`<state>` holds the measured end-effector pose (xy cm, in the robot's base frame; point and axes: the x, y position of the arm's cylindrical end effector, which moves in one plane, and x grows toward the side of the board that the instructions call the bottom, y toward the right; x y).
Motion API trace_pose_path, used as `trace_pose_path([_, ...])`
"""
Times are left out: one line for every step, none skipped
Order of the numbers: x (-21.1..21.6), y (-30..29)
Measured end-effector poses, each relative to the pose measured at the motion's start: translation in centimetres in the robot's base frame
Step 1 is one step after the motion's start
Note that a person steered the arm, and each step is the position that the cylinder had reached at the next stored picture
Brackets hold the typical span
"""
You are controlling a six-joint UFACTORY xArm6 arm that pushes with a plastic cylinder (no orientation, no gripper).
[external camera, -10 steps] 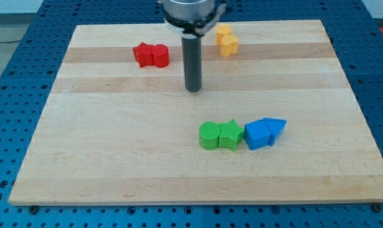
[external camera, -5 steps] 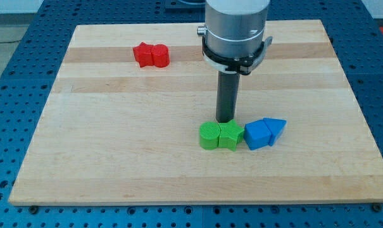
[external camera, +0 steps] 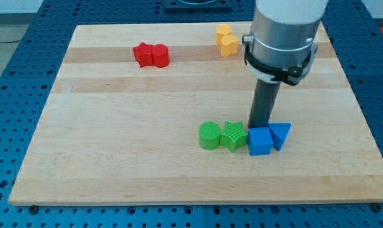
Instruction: Separate the green blocks from blue blocks
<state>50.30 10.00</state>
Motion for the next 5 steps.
trace_pose_path([1.0, 0.0])
trace_pose_path([1.5, 0.0])
trace_pose_path([1.6, -0.2])
trace_pose_path([1.6, -2.2])
trace_pose_path([1.6, -4.8])
